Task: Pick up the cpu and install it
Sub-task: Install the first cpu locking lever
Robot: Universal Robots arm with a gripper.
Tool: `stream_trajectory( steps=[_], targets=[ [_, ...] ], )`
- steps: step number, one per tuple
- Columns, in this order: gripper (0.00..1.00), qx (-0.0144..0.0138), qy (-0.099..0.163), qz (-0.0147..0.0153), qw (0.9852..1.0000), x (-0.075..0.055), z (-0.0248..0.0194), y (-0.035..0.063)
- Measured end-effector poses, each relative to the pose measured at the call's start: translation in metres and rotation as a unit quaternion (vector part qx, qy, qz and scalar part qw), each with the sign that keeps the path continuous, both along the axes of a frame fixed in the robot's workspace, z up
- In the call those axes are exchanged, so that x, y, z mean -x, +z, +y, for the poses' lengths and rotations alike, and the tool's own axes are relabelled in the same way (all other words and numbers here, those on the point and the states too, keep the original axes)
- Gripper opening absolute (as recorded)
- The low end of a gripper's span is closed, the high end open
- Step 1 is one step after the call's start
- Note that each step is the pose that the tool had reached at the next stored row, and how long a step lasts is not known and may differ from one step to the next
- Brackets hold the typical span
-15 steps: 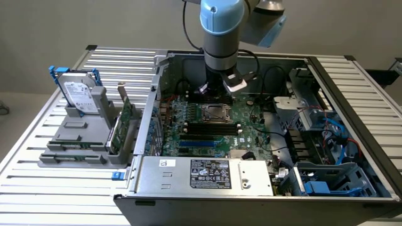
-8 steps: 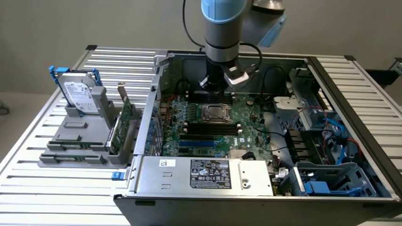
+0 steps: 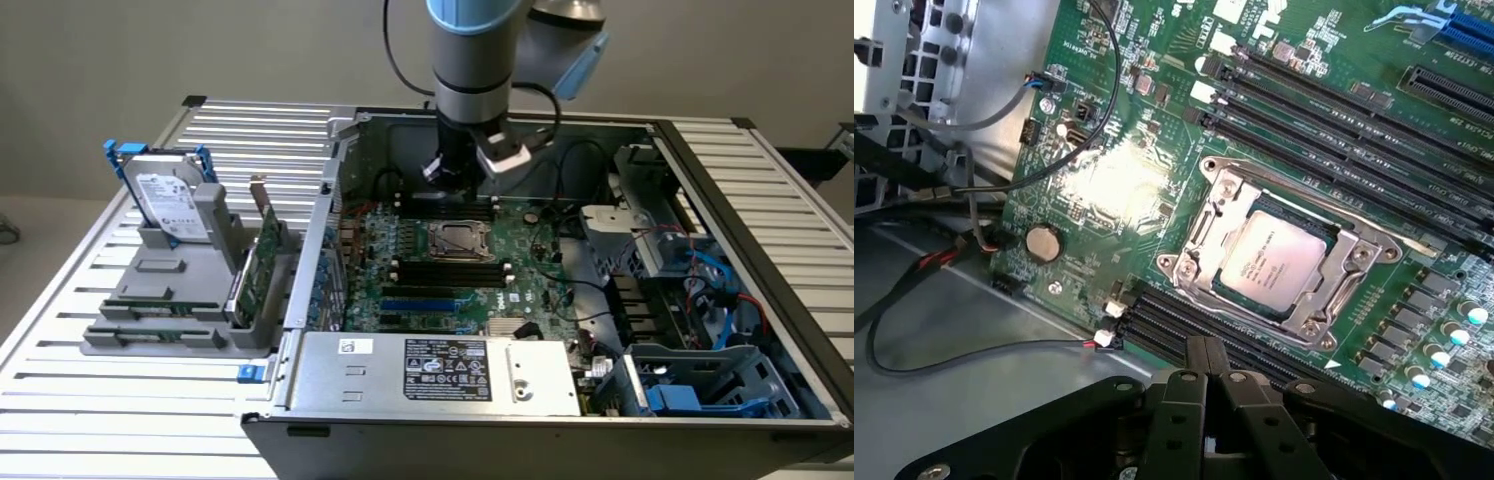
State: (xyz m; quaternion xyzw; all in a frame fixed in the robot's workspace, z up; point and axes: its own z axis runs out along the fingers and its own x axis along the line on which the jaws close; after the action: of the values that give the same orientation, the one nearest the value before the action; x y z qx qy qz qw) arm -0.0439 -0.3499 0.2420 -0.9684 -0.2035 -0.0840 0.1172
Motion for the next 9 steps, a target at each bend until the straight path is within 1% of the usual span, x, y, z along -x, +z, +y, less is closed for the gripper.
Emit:
stream_trajectory(
  steps=[4,8,9],
  targets=[
    [0.11,-0.0001,-0.004,0.0,1.0,0.001,-0.0043,0.0048],
    [0.11,-0.0001,-0.004,0.0,1.0,0.003,-0.0107,0.006],
    [0.11,-0.0001,-0.004,0.0,1.0,0.004,-0.0134,0.0064]
  ],
)
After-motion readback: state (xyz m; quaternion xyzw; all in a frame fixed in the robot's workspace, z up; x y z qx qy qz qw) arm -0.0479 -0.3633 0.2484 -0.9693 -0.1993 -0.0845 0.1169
